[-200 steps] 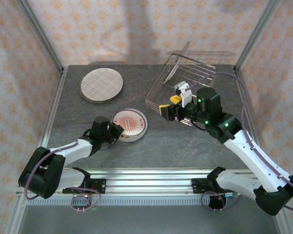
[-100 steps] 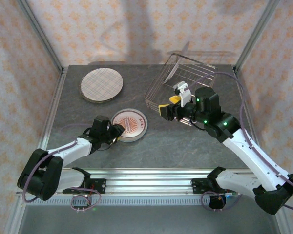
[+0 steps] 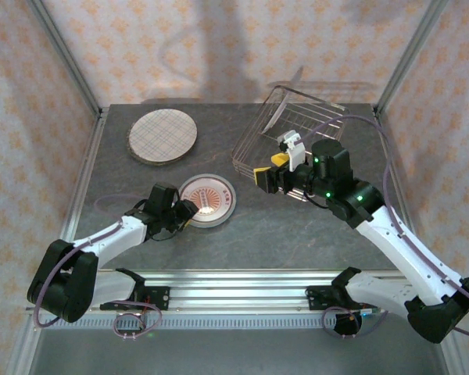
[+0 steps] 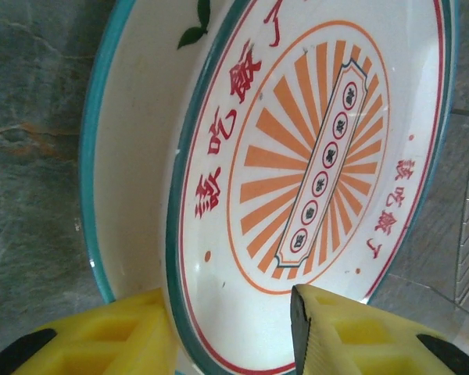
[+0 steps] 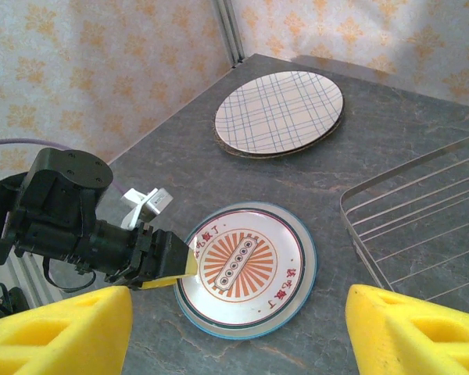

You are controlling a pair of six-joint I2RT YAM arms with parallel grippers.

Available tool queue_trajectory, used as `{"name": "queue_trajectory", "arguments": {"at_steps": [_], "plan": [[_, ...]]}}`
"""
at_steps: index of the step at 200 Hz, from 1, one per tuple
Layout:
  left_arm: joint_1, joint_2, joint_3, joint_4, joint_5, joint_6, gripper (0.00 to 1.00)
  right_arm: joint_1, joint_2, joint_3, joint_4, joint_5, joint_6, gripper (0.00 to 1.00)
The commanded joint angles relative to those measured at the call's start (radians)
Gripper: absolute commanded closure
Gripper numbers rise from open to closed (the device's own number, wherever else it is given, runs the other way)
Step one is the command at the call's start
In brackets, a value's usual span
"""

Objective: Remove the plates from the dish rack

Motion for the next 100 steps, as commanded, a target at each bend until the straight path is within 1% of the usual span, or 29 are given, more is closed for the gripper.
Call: {"name": "queue_trajectory", "arguments": {"at_steps": [1, 55, 75, 100], "plan": [[0.007, 0.006, 0.039, -0.08, -0.041, 0.032, 0.58, 0.008, 0.001, 0.031, 0.038, -0.003, 0.016, 0.28], [0.006, 0.015, 0.059, -0.135, -0.055, 0.042, 0.57, 0.007, -0.001, 0.03, 0.035, 0.005, 0.019, 0.28], [0.003, 0.017, 0.08, -0.179, -0.067, 0.057, 0.57, 0.007, -0.003, 0.03, 0.034, 0.013, 0.02, 0.28], [-0.004, 0.014, 0.105, -0.222, -0.084, 0.067, 0.56, 0.008, -0.002, 0.035, 0.033, 0.051, 0.028, 0.28]]}}
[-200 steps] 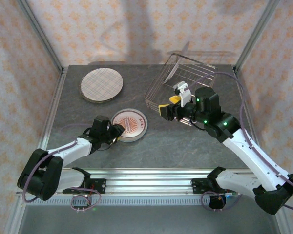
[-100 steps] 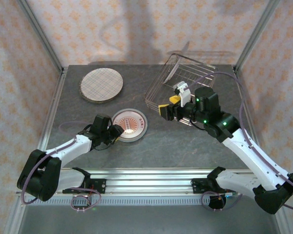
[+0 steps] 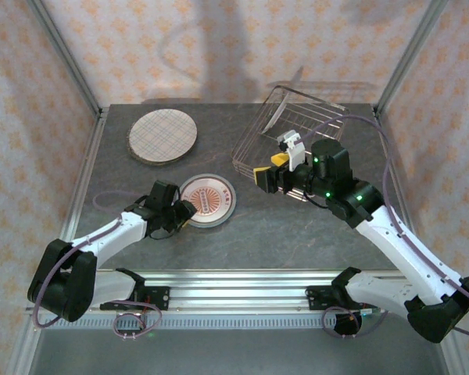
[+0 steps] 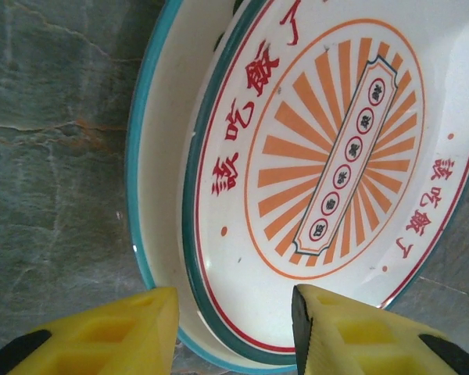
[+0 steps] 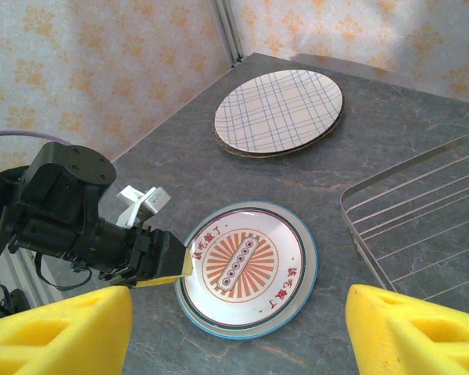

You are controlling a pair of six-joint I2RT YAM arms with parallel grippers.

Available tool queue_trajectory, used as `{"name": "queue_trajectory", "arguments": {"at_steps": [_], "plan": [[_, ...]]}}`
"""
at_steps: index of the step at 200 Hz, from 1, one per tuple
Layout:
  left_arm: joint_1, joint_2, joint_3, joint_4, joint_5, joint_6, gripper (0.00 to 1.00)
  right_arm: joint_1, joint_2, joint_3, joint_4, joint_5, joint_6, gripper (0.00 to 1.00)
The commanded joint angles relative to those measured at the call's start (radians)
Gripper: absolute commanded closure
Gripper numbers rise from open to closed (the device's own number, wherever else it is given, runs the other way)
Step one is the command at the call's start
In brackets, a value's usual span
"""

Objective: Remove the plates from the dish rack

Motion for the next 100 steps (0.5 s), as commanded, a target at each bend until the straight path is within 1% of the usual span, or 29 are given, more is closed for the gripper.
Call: {"name": "queue_trajectory", "arguments": {"at_steps": [1, 6, 15, 21, 37, 55, 74, 91, 100], "plan": [[-0.005, 0.009, 0.044, -0.087, -0.052, 0.034, 0.56, 0.008, -0.003, 0.036, 0.034, 0.046, 0.016, 0.28], [-0.007, 0.008, 0.05, -0.098, -0.055, 0.037, 0.55, 0.007, -0.003, 0.037, 0.033, 0.052, 0.017, 0.28], [-0.011, 0.007, 0.063, -0.121, -0.065, 0.042, 0.49, 0.007, -0.001, 0.042, 0.031, 0.07, 0.022, 0.28], [-0.014, 0.007, 0.072, -0.136, -0.073, 0.047, 0.47, 0.008, 0.004, 0.045, 0.03, 0.087, 0.028, 0.28], [-0.021, 0.006, 0.095, -0.173, -0.086, 0.057, 0.41, 0.007, 0.014, 0.061, 0.017, 0.158, 0.051, 0.28], [-0.025, -0.002, 0.117, -0.206, -0.094, 0.062, 0.36, 0.007, 0.031, 0.083, 0.01, 0.245, 0.082, 0.28], [-0.036, -0.023, 0.152, -0.255, -0.119, 0.07, 0.32, 0.007, 0.064, 0.12, 0.004, 0.4, 0.147, 0.3], [-0.041, -0.048, 0.188, -0.301, -0.14, 0.078, 0.31, 0.007, 0.124, 0.181, -0.028, 0.549, 0.214, 0.37], [-0.044, -0.062, 0.209, -0.326, -0.152, 0.085, 0.31, 0.007, 0.177, 0.234, -0.064, 0.625, 0.262, 0.37]]}}
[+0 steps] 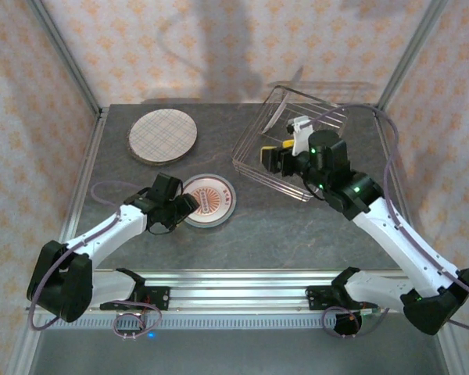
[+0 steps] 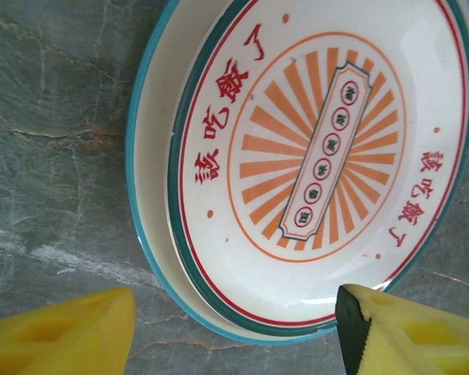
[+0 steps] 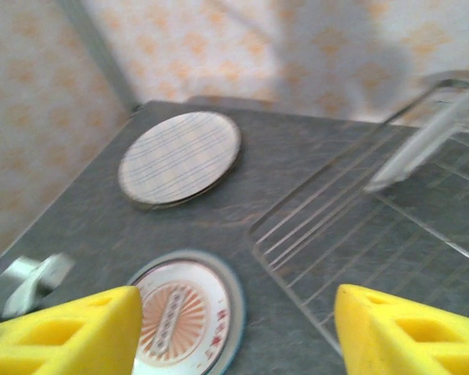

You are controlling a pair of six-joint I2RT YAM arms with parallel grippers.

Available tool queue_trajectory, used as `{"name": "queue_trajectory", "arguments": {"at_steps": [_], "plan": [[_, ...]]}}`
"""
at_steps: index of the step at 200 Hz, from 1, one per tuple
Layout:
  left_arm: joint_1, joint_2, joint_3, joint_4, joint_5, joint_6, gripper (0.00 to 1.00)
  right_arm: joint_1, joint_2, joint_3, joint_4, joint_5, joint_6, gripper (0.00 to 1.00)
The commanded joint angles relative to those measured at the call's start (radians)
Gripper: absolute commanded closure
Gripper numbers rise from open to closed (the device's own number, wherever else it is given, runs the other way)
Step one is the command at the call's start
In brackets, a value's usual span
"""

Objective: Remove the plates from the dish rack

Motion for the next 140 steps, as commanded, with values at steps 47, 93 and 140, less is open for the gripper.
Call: {"name": "queue_trajectory", "arguments": {"at_steps": [47, 93, 140], "plan": [[-0.017, -0.141, 0.198, -0.193, -0.121, 0.082, 0.3, -0.031, 0.467, 0.534, -0.387, 0.424, 0.345, 0.37], [-0.022, -0.2, 0.352, -0.237, -0.139, 0.169, 0.28, -0.105, 0.821, 0.963, -0.636, 0.408, 0.477, 0.37], [-0.023, -0.273, 0.473, -0.283, -0.144, 0.264, 0.26, -0.153, 1.036, 1.179, -0.632, 0.369, 0.443, 0.37]]}}
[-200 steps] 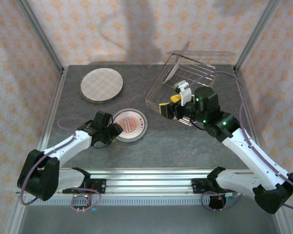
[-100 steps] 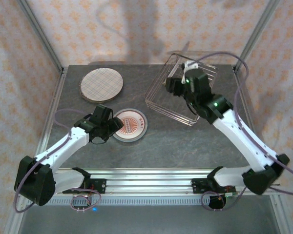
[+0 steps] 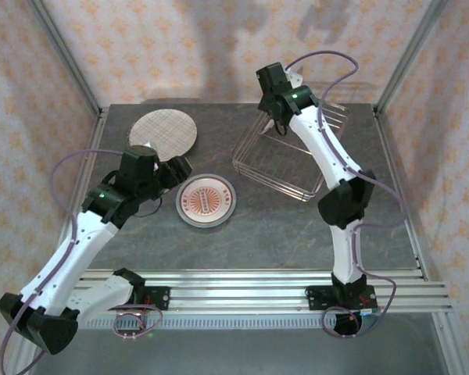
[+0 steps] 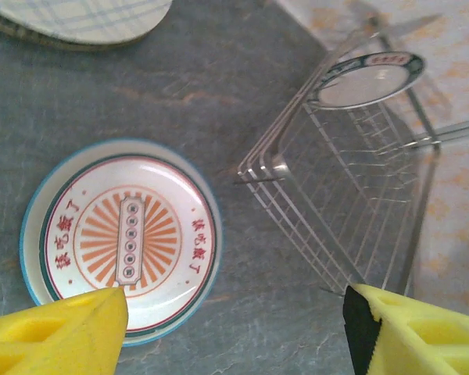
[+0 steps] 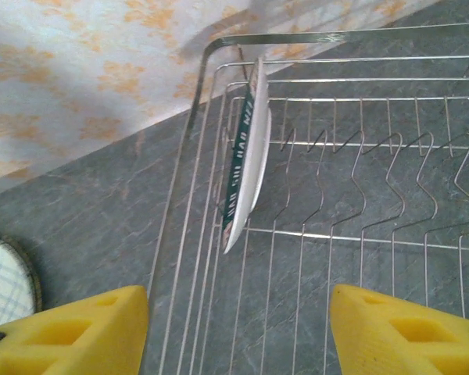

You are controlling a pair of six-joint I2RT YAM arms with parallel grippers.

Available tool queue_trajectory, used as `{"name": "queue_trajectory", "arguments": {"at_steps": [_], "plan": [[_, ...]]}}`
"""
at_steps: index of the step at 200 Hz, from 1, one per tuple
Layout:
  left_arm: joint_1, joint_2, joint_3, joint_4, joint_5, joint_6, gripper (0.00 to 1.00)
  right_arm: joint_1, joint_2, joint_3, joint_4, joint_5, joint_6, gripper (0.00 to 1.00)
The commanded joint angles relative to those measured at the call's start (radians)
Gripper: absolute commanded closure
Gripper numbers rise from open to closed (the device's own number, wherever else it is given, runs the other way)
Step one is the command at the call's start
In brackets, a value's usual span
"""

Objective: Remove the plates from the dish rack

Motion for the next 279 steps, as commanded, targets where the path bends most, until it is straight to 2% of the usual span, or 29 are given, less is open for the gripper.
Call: {"name": "queue_trajectory", "arguments": {"at_steps": [1, 41, 74, 94, 226, 279], "plan": [[-0.005, -0.04, 0.069, -0.072, -0.033, 0.086, 0.26, -0.013, 0.051, 0.072, -0.033, 0.007, -0.005, 0.37], [-0.005, -0.113, 0.124, -0.118, -0.022, 0.155, 0.26, -0.056, 0.182, 0.198, -0.046, -0.027, -0.013, 0.42], [-0.005, -0.217, 0.118, -0.094, -0.036, 0.204, 0.24, -0.066, 0.229, 0.194, 0.062, -0.104, -0.076, 0.46], [-0.005, -0.249, 0.124, -0.112, -0.047, 0.212, 0.22, -0.07, 0.265, 0.234, 0.038, -0.077, -0.064, 0.49], [-0.005, -0.229, 0.177, -0.156, -0.049, 0.229, 0.22, -0.086, 0.335, 0.239, 0.073, -0.003, 0.004, 0.57], [-0.005, -0.222, 0.18, -0.156, -0.048, 0.225, 0.22, -0.086, 0.347, 0.244, 0.107, -0.009, -0.023, 0.65]]}}
